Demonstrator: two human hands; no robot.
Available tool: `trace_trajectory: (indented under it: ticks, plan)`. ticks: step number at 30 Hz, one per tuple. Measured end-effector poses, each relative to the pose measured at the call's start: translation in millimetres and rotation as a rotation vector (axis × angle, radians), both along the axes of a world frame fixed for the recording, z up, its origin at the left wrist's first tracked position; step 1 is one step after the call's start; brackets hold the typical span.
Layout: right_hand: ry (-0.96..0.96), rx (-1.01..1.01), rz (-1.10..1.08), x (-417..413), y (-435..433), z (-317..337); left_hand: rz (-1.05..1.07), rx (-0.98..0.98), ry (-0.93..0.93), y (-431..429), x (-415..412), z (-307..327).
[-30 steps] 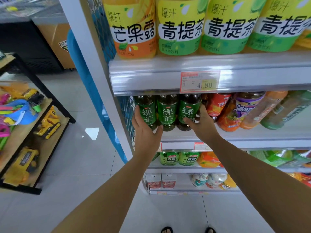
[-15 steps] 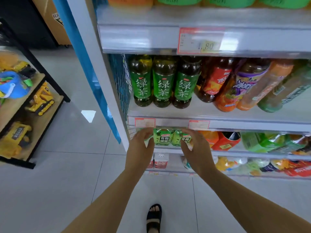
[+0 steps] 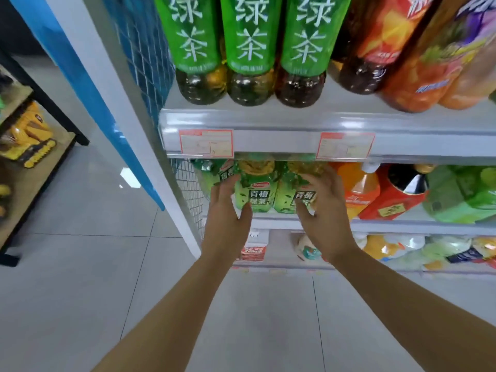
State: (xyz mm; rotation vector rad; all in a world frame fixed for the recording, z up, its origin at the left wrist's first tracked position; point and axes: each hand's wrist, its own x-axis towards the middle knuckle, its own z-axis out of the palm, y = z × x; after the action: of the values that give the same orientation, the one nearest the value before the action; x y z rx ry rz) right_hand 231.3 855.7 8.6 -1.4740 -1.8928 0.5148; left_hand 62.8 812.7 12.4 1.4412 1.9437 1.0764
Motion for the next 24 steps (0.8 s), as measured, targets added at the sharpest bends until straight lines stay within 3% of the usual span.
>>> trace_trajectory:
  ticks: [5,11,18,24]
  plan:
    - [-0.086,0.195,0.007,-3.3,33.7,-31.5,-0.056,0.312,0.134,34.9,-1.5,-34.8]
    - [-0.166,0.381,-0.035,-7.0,55.9,-66.3,-0.071,0.475,0.292,65.4,-5.0,-69.7]
    - [-0.230,0.432,-0.057,-7.8,55.6,-68.9,-0.106,0.571,0.335,73.4,-6.8,-83.8]
    - [-0.346,0.400,-0.082,-5.2,41.6,-55.4,-0.151,0.538,0.293,67.4,-2.8,-79.9]
